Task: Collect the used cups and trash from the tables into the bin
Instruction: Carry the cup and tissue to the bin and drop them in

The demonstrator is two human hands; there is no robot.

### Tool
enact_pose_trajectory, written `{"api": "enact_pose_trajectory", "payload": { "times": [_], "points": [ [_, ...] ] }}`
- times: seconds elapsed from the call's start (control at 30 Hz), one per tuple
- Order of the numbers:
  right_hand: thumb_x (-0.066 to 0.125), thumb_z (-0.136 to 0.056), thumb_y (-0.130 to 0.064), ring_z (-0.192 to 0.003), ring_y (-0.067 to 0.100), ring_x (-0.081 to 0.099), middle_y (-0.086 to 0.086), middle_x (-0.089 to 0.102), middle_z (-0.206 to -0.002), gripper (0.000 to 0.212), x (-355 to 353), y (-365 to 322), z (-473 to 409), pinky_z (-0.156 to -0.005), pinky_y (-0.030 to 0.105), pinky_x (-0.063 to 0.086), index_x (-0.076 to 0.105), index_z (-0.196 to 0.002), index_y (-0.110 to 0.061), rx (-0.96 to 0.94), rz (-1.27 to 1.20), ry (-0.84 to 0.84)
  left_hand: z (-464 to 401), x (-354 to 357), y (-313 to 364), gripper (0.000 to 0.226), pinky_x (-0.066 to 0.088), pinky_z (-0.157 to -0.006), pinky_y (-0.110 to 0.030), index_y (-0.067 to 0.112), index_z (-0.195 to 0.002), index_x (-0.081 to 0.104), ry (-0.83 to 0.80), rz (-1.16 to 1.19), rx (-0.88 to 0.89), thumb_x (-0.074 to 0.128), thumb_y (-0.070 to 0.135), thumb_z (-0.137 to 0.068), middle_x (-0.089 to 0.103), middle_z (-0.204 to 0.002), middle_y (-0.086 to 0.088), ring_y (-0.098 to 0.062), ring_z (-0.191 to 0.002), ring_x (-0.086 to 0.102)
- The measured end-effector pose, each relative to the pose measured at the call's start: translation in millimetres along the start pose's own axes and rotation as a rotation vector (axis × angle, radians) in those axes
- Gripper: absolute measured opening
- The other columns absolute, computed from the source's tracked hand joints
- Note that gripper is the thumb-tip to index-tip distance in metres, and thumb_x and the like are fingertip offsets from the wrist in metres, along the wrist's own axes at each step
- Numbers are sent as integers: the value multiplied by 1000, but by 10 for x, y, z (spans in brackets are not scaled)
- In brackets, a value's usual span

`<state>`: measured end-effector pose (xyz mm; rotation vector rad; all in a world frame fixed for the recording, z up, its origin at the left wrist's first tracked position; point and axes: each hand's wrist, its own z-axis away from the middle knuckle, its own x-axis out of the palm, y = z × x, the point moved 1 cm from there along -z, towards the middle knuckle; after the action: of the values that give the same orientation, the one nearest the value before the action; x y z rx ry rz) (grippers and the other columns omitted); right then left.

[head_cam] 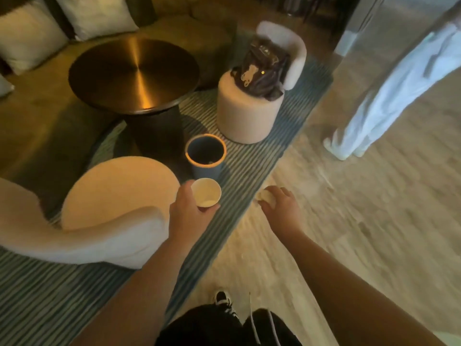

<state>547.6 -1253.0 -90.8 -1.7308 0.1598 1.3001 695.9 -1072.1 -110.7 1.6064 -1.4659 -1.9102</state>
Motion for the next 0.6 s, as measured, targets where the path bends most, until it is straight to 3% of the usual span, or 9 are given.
{"api": "enact_pose_trajectory", "payload": {
  "times": [0.23,0.43,0.6],
  "points": [
    [63,-86,-33,-108,21,53,2,60,-114,31,158,-194,-1523,-83,29,38,60,-115,-23,-92,-17,-115,-1122,244,-94,80,41,-78,-28,34,-123,38,126,15,-194,76,59,-57,48,-109,16,-7,-99,48],
    [64,-87,-25,-112,22,50,6,60,-115,33,497,-205,-3000,-88,27,34,60,-118,-14,-191,6,-256,-2142,653,-340,77,41,-76,-28,41,-119,36,244,-1,-387,83,48,-58,43,-102,22,-5,-94,46],
    [65,-86,-24,-108,21,50,5,59,-112,31,817,-162,-4358,-83,25,32,60,-115,-15,-295,71,-440,-3186,1161,-422,71,46,-75,-32,44,-110,37,281,71,-575,83,45,-56,50,-102,18,-11,-96,53]
  ]
}}
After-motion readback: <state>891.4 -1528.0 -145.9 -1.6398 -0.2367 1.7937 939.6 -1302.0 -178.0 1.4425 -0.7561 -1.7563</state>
